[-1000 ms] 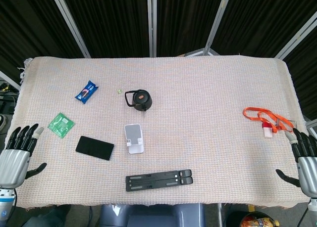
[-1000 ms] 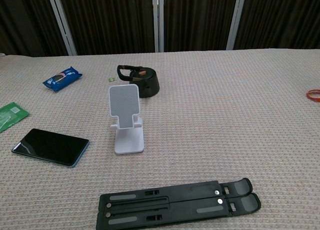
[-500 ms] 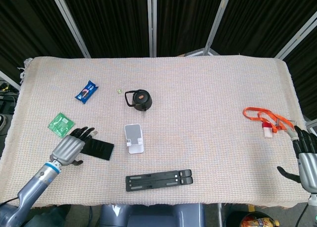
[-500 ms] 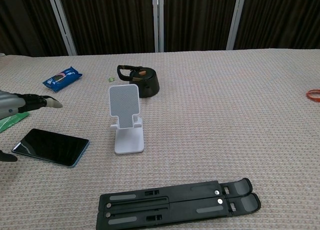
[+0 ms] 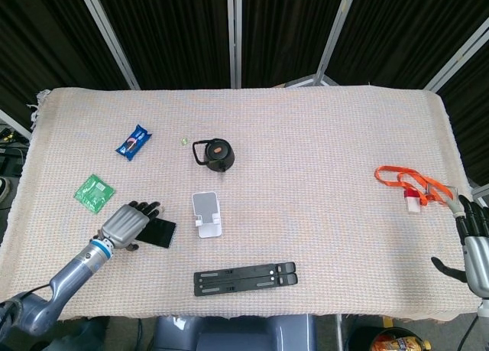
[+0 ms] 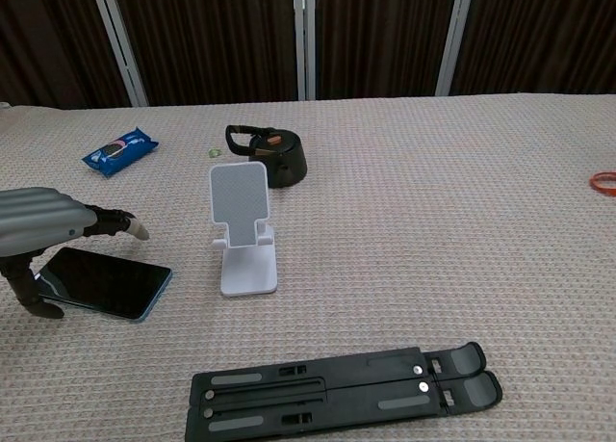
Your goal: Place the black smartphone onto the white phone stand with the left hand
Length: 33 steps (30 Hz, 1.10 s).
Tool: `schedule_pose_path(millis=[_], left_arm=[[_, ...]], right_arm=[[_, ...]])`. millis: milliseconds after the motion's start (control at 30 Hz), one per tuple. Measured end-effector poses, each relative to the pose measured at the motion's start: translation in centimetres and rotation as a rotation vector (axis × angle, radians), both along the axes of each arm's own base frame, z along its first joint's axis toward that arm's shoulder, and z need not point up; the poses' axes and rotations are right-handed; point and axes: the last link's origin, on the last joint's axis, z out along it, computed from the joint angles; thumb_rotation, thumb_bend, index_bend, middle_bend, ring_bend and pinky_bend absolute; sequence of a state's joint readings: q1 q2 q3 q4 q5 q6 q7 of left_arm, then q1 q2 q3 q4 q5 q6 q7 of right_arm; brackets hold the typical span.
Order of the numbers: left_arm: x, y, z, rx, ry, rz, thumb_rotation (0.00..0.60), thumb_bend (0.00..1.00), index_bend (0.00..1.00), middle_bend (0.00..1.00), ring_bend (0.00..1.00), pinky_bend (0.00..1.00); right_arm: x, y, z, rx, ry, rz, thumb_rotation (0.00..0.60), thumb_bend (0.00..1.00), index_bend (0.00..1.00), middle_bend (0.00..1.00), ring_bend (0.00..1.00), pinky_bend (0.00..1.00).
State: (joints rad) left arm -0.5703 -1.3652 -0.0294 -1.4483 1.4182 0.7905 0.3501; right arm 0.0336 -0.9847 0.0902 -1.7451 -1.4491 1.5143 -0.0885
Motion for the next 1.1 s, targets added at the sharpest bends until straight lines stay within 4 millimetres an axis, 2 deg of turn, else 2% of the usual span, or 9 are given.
schedule_pose_path(millis=[133,200,300,367,533,833,933,1100], left_arm=[[-0.3,0.0,-0.5,0.0,0.002,0.01,0.6,0.0,0.26,0.2,0.28,0.34],[-0.5,0.0,-0.8,0.004,0.005,0.011,0.6,0.0,0.4,0.33,0.39,0.45],[-0.8,0.0,-1.2,0.019,-0.004,0.019,0.6,0.0,0.58,0.51,0.55,0.55],[-0.8,0.0,-1.0,0.03,-0.011,0.02,0.6,0.0,0.63,0.55,0.58,0.56],[-0.3,0.0,0.1,0.067,-0.043,-0.006,0.6,0.0,0.63,0.55,0.58,0.56],[2.3,-0.2,4.4,0.163,-0.096,-0.177,0.6,0.0,0.63,0.55,0.58,0.56],[3.5,-0.2,5.2,0.199,-0.105,-0.262,0.6,0.0,0.64,0.55,0.58,0.56],[6.3,0.5,5.7,0.261,-0.042,-0.531,0.6,0.0,0.64,0.55,0.58,0.56]], right_arm=[[0.1,0.1,0.0,0.001,0.001,0.002,0.6,0.0,0.0,0.0,0.0,0.0],[0.1,0.2,0.0,0.0,0.003,0.003,0.6,0.0,0.0,0.0,0.0,0.0],[0.2,0.1,-0.1,0.002,0.002,0.004,0.6,0.0,0.0,0.0,0.0,0.0],[0.1,0.1,-0.1,0.002,0.0,0.003,0.6,0.0,0.0,0.0,0.0,0.0],[0.1,0.1,0.0,0.001,-0.001,0.002,0.6,0.0,0.0,0.0,0.0,0.0],[0.3,0.2,0.0,-0.001,-0.004,0.007,0.6,0.0,0.0,0.0,0.0,0.0],[0.3,0.2,0.1,-0.001,-0.005,0.007,0.6,0.0,0.0,0.0,0.0,0.0],[0.1,0.1,0.2,-0.007,-0.008,0.001,0.6,0.0,0.0,0.0,0.0,0.0]])
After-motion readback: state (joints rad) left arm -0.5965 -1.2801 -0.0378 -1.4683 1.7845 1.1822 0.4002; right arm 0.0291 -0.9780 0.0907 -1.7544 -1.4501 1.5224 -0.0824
